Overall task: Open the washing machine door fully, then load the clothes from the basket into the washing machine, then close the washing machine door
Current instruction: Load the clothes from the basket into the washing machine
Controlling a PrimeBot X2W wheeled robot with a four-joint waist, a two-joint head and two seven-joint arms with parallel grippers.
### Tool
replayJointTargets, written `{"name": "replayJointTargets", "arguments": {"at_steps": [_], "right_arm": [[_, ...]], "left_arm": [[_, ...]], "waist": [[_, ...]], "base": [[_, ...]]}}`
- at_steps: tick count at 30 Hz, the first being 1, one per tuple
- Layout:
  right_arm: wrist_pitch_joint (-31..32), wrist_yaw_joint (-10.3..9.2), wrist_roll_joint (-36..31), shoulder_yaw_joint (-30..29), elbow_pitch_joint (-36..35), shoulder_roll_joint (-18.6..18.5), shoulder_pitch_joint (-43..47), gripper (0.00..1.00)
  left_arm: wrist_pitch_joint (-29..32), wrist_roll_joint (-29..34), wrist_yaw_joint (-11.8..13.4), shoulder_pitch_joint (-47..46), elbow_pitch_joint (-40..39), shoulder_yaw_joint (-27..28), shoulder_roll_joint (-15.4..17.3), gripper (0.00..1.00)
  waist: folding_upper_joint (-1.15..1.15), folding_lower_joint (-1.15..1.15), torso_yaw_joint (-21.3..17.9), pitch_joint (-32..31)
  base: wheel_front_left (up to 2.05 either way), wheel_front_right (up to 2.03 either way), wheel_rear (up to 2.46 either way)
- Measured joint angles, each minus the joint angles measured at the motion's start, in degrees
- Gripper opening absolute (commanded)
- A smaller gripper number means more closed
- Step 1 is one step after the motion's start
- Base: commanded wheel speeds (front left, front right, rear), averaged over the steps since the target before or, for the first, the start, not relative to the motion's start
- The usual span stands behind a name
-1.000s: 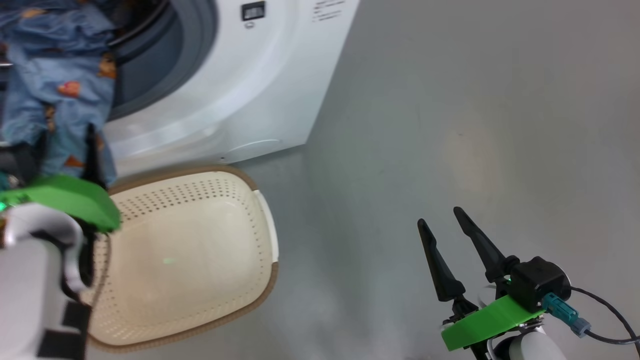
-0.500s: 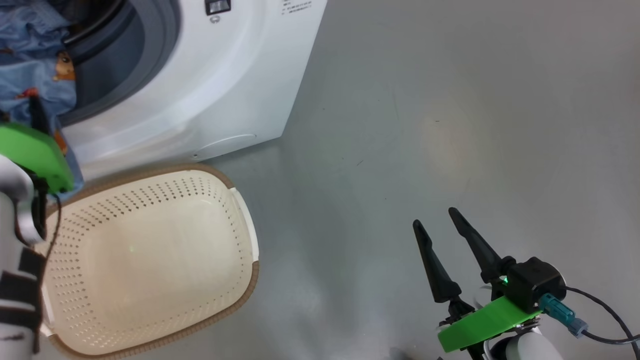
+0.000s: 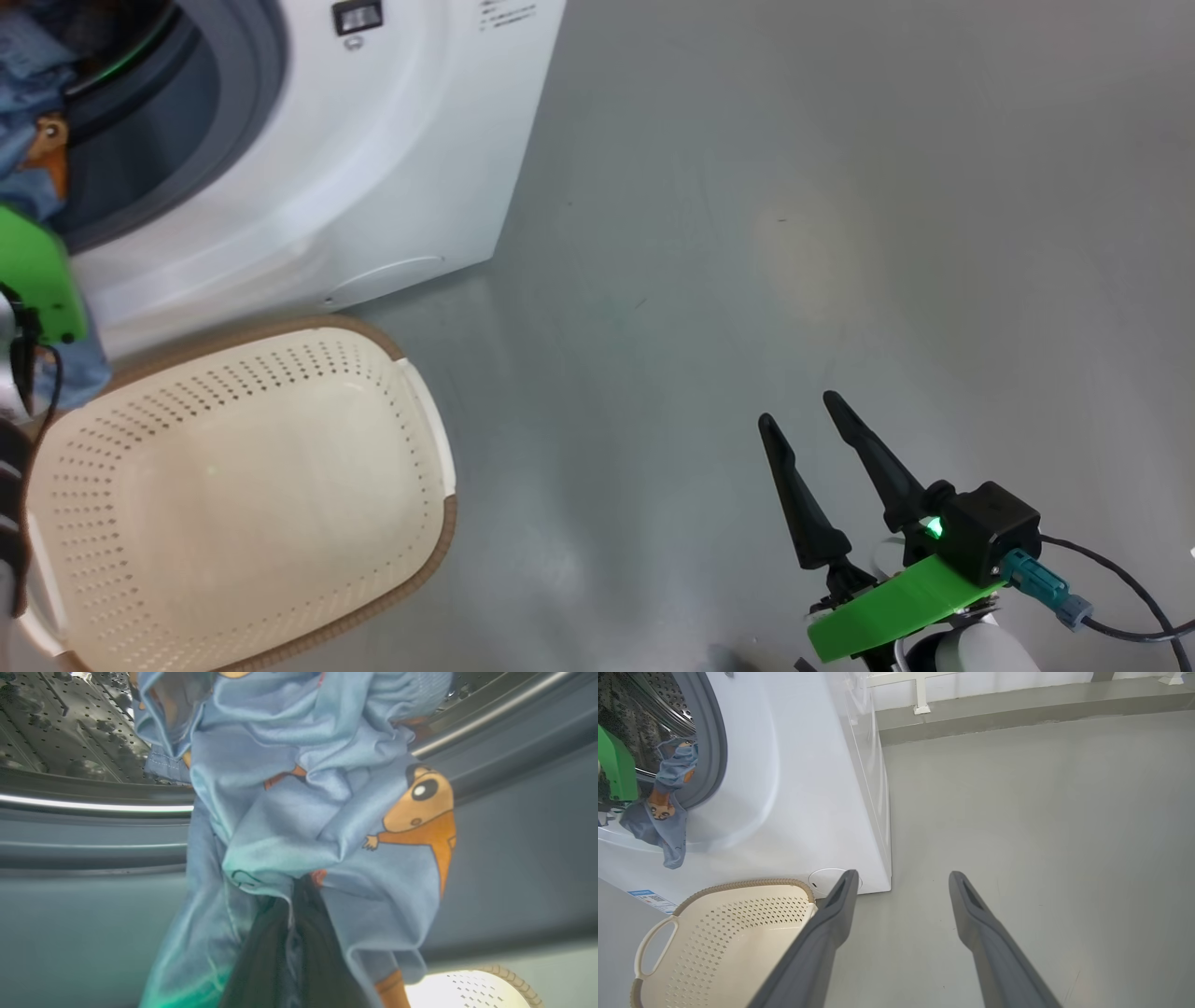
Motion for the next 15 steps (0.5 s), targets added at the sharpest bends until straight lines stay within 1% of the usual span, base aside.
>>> {"name": "replayJointTargets", "arguments": {"at_steps": [5,6,7,9,11,12,15], "right_arm": [[0.00,0.00,0.04,-0.02,-0.01,0.01,0.07,1.00],[0.00,0.00,0.41,-0.18,-0.03,0.01,0.27,1.00],[0.00,0.00,0.41,-0.18,-0.03,0.01,0.27,1.00],[0.00,0.00,0.51,-0.43,-0.05,-0.01,0.41,1.00],[0.00,0.00,0.51,-0.18,-0.03,0.01,0.42,1.00],[0.00,0.00,0.53,0.45,-0.07,0.01,0.42,1.00],[0.00,0.00,0.69,1.37,-0.20,0.02,0.41,1.00]], "left_arm": [[-0.92,-0.05,-0.19,-1.09,2.75,-0.04,0.42,0.00],[-3.42,-0.71,-0.02,-1.13,3.01,0.56,0.36,0.00],[-3.42,-0.71,-0.02,-1.13,3.01,0.56,0.36,0.00],[-9.24,-0.98,1.04,-1.43,1.98,0.96,0.25,0.00],[-13.65,-1.16,2.00,-2.75,1.22,1.48,-0.24,0.00],[-16.46,-1.40,2.01,-4.31,1.12,2.03,-0.44,0.00],[-18.46,-1.62,2.49,-6.71,2.30,2.53,-0.18,0.00]], "waist": [[0.00,0.00,-0.93,0.11],[0.00,0.00,-1.30,0.14],[0.00,0.00,-1.30,0.14],[0.00,0.00,-1.34,0.30],[0.00,0.00,-1.16,0.54],[0.00,0.00,-1.16,0.84],[0.00,0.00,-1.37,1.41]], "base": [[0.00,0.00,0.00],[0.00,0.00,0.00],[0.00,0.00,0.00],[0.00,0.00,0.00],[0.00,0.00,0.00],[0.00,0.00,0.00],[0.00,0.00,0.00]]}}
